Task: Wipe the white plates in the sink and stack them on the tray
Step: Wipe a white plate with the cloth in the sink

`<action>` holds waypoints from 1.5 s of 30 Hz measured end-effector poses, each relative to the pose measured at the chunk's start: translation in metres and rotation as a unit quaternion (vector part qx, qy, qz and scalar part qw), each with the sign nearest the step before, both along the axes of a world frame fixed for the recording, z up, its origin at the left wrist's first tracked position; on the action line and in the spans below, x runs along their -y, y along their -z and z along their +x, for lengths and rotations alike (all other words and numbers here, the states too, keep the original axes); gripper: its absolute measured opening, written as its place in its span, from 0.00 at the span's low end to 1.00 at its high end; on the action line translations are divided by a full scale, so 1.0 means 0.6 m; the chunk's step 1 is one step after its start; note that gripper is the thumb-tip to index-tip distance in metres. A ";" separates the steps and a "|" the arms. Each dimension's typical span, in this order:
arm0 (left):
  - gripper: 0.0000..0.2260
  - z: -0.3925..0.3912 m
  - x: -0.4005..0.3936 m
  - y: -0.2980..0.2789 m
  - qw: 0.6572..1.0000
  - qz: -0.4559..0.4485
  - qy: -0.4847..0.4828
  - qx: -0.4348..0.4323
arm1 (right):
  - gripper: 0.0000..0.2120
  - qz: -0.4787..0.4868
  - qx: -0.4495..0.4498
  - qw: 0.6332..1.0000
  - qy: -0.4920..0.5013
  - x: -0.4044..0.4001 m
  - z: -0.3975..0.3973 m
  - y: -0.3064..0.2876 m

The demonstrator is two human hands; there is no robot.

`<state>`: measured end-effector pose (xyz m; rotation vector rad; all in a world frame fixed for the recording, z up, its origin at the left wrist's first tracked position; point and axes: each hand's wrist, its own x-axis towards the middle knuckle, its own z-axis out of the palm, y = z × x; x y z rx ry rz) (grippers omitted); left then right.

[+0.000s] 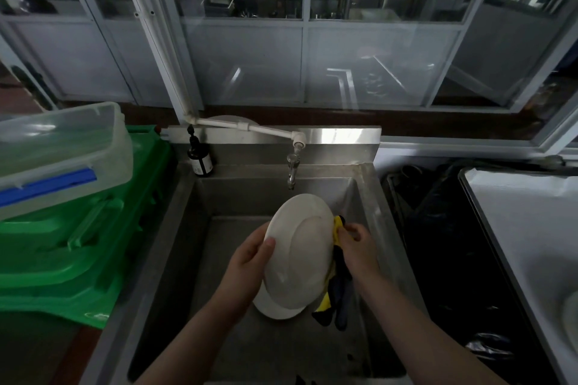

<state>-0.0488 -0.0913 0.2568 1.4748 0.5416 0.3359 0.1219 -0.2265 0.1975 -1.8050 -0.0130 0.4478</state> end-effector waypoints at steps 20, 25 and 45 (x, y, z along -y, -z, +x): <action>0.15 -0.002 0.004 0.001 0.999 -0.047 0.022 -0.012 | 0.08 0.068 -0.107 0.989 0.081 -0.016 -0.034 -0.022; 0.14 0.002 0.004 -0.007 0.999 -0.044 0.019 -0.008 | 0.07 0.058 -0.014 0.997 0.041 -0.028 -0.038 -0.045; 0.14 0.008 -0.007 0.002 0.998 -0.058 0.021 -0.023 | 0.01 -0.038 0.338 0.913 -0.225 -0.058 -0.094 -0.101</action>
